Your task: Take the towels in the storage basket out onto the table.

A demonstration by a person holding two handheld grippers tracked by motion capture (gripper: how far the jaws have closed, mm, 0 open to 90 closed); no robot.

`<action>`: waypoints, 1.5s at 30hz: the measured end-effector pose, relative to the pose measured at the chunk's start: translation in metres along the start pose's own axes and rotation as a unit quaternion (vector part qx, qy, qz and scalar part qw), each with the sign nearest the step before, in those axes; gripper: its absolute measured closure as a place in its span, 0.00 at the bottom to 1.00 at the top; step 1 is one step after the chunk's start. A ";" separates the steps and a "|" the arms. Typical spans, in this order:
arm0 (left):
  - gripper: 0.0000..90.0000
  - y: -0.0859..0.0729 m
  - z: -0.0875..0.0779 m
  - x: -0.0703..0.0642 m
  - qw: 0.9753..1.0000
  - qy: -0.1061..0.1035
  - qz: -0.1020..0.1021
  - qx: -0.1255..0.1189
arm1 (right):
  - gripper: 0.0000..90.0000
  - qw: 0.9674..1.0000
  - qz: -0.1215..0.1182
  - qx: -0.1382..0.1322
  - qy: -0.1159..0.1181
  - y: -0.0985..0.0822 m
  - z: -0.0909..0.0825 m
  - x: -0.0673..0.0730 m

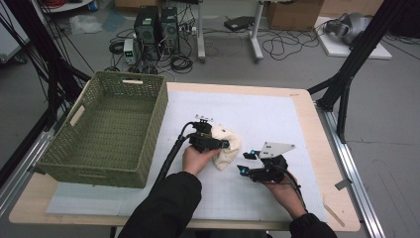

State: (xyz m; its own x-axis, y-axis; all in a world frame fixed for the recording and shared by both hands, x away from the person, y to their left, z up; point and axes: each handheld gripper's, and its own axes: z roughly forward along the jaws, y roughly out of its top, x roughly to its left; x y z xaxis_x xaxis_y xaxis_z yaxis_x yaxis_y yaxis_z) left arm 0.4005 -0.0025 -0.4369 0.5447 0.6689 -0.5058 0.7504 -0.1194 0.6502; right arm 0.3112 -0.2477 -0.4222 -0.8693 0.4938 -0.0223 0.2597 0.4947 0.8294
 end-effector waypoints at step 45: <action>0.36 -0.002 -0.060 0.008 0.997 0.035 0.050 -0.047 | 0.69 0.999 -0.007 0.042 0.012 0.014 0.047 0.004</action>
State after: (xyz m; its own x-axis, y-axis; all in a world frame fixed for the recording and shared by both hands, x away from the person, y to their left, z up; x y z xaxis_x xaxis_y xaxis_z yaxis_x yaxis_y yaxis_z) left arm 0.3806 0.0476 -0.4084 0.5851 0.7072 -0.3968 0.6537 -0.1218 0.7469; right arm 0.3311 -0.2047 -0.4368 -0.8831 0.4687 -0.0193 0.2805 0.5606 0.7792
